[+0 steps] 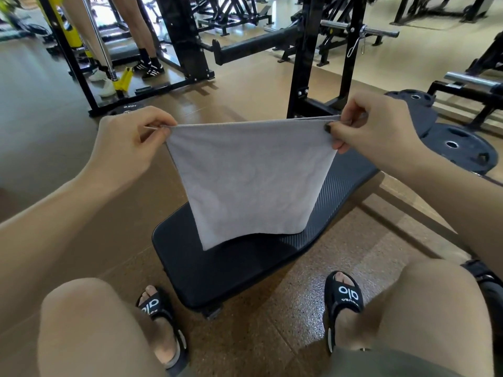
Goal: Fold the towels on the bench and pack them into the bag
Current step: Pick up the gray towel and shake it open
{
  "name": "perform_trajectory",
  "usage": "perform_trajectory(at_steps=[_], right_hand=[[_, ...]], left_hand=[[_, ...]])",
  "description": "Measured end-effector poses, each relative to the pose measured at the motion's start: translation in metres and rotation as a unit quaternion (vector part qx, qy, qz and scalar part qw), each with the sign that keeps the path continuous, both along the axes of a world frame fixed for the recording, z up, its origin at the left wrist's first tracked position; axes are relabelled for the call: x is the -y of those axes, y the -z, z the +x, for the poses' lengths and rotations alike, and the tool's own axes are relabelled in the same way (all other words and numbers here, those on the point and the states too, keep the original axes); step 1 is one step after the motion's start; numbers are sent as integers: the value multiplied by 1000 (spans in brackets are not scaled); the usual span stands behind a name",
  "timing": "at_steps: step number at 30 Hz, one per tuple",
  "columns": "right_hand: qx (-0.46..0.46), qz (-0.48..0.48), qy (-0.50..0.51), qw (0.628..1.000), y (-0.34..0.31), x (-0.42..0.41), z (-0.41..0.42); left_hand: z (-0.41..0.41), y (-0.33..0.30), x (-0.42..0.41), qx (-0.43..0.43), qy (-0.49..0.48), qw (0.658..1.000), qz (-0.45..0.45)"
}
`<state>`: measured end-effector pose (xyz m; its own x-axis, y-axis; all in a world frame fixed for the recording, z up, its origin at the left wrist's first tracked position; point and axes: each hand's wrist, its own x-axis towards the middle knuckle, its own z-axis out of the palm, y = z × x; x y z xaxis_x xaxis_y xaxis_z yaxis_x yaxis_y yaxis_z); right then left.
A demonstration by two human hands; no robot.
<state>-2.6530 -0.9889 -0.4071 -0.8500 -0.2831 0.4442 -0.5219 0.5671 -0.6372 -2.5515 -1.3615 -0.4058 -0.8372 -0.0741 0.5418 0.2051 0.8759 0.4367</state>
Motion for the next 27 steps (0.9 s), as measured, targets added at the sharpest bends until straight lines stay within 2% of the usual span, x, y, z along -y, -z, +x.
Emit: perform_trajectory(at_steps=[5,9,12,16,18,22,25,27], right_hand=[[43,-17,-3,999,3,8,-18],[38,-22,3,999,7,28,-55],[52,-28,13,998,4,46,-85],[5,-104,20,994,-7,59,-97],[-19,-112,10,993,3,56,-87],[14,50,16,999,85,33,-60],[84,129,-20,988,161,14,-28],[118,197,-58,972,196,2,-7]], left_hand=[[-18,6,7,9,-8,1000,-24],[-56,10,18,7,-26,998,-49],[-87,5,25,3,-63,997,-33],[-102,-8,36,-49,-96,994,31],[-91,1,38,-53,-105,993,25],[-37,84,22,41,-74,996,-39],[9,163,5,158,-48,985,-57],[33,201,-3,204,-15,976,-69]])
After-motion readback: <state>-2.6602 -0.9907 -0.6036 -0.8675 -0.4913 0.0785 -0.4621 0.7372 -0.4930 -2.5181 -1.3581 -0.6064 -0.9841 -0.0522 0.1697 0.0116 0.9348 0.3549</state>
